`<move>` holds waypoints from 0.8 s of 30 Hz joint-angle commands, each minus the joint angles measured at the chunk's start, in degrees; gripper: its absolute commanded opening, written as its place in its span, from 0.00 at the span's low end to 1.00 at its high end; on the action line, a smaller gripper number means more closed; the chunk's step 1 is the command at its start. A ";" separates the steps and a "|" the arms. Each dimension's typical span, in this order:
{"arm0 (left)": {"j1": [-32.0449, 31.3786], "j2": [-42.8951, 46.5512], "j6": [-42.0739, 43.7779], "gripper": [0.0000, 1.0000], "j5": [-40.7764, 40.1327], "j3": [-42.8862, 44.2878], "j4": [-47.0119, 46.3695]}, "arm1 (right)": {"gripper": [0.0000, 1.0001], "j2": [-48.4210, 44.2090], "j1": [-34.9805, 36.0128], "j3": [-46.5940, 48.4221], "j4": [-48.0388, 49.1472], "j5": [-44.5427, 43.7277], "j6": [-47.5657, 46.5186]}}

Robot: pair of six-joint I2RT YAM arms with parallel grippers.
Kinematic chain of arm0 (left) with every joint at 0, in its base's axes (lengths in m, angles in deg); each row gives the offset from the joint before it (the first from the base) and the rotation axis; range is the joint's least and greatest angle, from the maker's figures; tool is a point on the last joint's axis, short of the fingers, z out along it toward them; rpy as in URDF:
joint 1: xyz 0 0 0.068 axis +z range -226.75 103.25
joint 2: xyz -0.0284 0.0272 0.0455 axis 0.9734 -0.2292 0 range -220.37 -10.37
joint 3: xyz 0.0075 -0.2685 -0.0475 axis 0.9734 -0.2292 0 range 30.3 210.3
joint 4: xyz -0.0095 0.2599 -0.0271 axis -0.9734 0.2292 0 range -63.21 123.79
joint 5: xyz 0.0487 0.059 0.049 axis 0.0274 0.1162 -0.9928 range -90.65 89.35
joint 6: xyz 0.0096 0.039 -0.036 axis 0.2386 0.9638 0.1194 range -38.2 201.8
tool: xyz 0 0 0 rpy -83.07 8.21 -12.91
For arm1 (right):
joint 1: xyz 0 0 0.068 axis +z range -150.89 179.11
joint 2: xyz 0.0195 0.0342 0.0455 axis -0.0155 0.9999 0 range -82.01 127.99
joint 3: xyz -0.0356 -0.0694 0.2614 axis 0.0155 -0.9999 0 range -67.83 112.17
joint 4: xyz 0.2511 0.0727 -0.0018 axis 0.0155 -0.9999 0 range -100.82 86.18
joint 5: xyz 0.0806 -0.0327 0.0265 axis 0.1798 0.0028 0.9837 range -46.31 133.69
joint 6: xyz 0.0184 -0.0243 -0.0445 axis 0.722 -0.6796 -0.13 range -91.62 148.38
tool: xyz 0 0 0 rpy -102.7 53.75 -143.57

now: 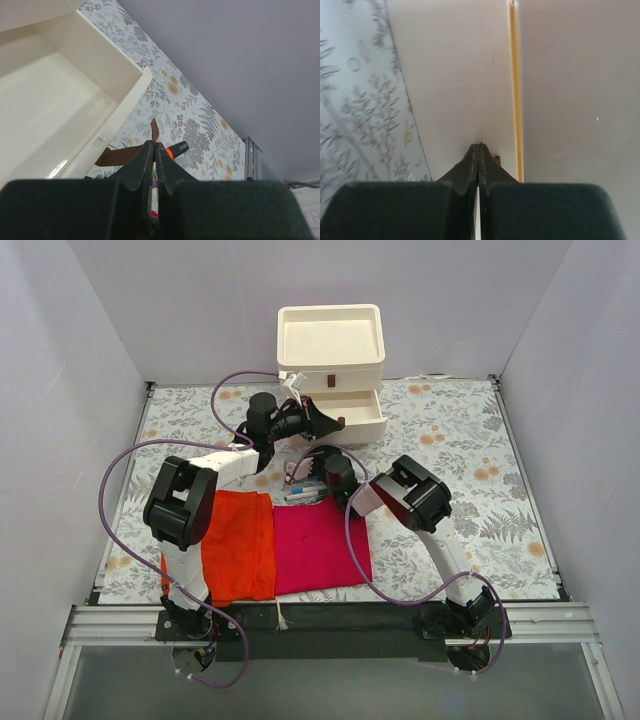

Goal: Sort the stationery into containers
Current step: Close the drawer in the storage box.

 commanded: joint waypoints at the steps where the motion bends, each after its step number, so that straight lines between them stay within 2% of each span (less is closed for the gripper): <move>1: -1.46 4.86 -0.88 0.00 3.68 0.93 -5.29 | 0.01 2.67 0.00 4.36 6.68 -6.13 -0.83; 6: -1.54 5.30 0.35 0.00 3.33 0.84 -4.86 | 0.01 1.54 0.18 -0.64 10.98 -5.96 -1.27; 10: -1.46 5.82 1.05 0.00 2.19 0.76 -3.02 | 0.01 -2.85 0.44 -7.22 14.06 -4.56 -1.36; 16: -1.46 5.91 2.55 0.02 0.52 0.14 -1.69 | 0.01 -7.34 1.05 -13.82 14.68 -4.11 -0.75; 19: -1.46 5.91 3.77 0.16 0.08 0.14 -1.08 | 0.01 -8.57 1.49 -15.41 15.56 -4.37 0.13; 22: -1.46 6.35 5.09 0.35 -0.71 0.32 0.24 | 0.01 -11.11 1.93 -17.08 14.95 -4.46 1.62; 24: -1.20 7.14 5.97 0.38 0.07 0.14 0.77 | 0.01 -12.44 2.37 -18.13 13.99 -4.81 2.24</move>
